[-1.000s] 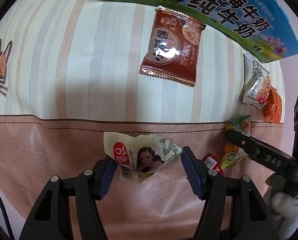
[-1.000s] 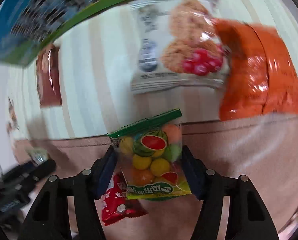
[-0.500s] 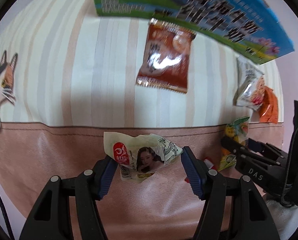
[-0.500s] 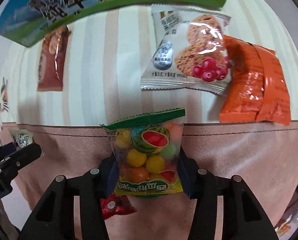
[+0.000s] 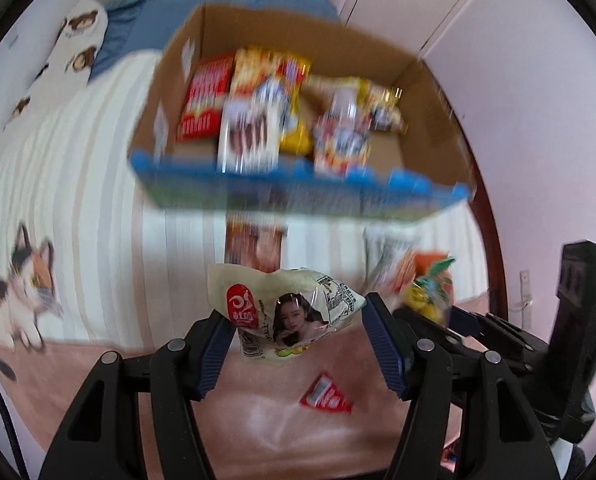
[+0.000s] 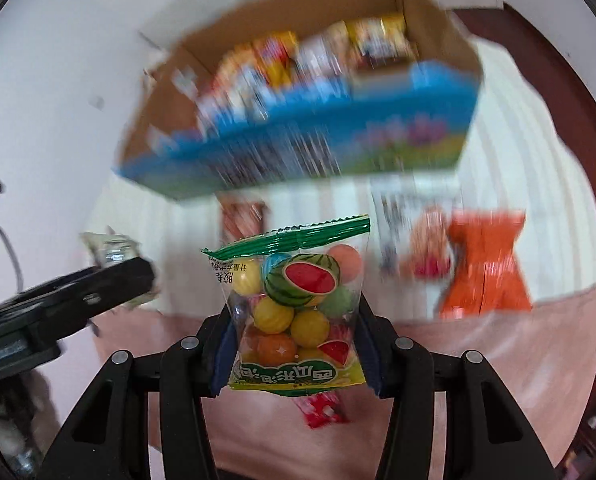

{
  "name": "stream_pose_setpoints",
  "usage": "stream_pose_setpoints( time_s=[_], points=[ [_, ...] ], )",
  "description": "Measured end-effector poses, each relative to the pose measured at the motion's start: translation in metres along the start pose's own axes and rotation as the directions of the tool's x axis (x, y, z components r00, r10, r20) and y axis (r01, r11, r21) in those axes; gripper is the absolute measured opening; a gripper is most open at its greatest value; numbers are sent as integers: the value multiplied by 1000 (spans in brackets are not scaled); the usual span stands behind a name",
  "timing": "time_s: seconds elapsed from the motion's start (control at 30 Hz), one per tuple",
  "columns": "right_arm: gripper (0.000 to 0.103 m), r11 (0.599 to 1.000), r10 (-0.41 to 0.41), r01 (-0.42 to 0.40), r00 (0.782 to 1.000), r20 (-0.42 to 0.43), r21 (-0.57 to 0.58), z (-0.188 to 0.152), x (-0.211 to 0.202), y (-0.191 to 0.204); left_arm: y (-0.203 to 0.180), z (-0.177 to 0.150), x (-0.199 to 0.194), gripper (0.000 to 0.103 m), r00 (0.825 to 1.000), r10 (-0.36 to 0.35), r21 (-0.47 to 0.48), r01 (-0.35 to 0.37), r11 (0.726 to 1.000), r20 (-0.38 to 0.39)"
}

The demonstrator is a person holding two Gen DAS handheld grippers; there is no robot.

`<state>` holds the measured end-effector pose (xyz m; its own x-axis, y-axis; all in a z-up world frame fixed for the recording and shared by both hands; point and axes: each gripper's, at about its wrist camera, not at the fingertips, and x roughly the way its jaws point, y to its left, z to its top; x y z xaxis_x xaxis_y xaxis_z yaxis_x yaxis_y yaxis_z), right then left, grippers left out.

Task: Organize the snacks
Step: 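Carry both candy packs into the box and open both tools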

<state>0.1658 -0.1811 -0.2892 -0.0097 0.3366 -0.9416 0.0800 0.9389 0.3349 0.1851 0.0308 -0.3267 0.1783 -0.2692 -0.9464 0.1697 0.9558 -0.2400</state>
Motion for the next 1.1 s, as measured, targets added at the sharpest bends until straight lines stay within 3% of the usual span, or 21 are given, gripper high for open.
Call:
stream_pose_setpoints(
  time_s=[0.13, 0.27, 0.4, 0.57, 0.6, 0.63, 0.67, 0.73, 0.8, 0.9, 1.1],
  points=[
    [54, 999, 28, -27, 996, 81, -19, 31, -35, 18, -3, 44, -18, 62, 998, 39, 26, -40, 999, 52],
    [54, 998, -27, 36, 988, 149, -58, 70, -34, 46, 5, 86, -18, 62, 993, 104, 48, -107, 993, 58],
    [54, 992, -100, 111, 982, 162, -59, 109, -16, 41, 26, 124, 9, 62, 983, 184, 35, -184, 982, -7],
    [54, 986, -158, 164, 981, 114, -43, 140, 9, 25, 45, 142, 45, 63, 968, 229, 10, -230, 973, -106],
    [54, 995, -100, 94, 923, 371, 34, 145, 16, 20, 46, 143, 51, 63, 964, 236, 9, -236, 972, -127],
    [57, 994, -107, 97, 928, 356, 48, 151, 22, 17, 48, 142, 56, 63, 960, 239, 4, -241, 971, -143],
    [69, 993, -116, 101, 939, 323, 63, 157, 30, 13, 50, 142, 61, 64, 959, 237, -2, -241, 971, -156],
    [89, 990, -135, 115, 952, 274, 87, 165, 46, 5, 49, 141, 68, 79, 959, 232, 1, -235, 972, -163],
    [89, 984, -175, 157, 948, 266, 89, 169, 56, 2, 45, 141, 69, 86, 962, 229, 4, -231, 973, -147],
    [97, 979, -201, 186, 948, 246, 82, 168, 64, -2, 40, 140, 69, 87, 964, 235, -2, -238, 971, -124],
    [97, 975, -219, 208, 944, 246, 72, 160, 63, 2, 36, 136, 64, 87, 973, 214, -27, -216, 976, -82]
  ],
)
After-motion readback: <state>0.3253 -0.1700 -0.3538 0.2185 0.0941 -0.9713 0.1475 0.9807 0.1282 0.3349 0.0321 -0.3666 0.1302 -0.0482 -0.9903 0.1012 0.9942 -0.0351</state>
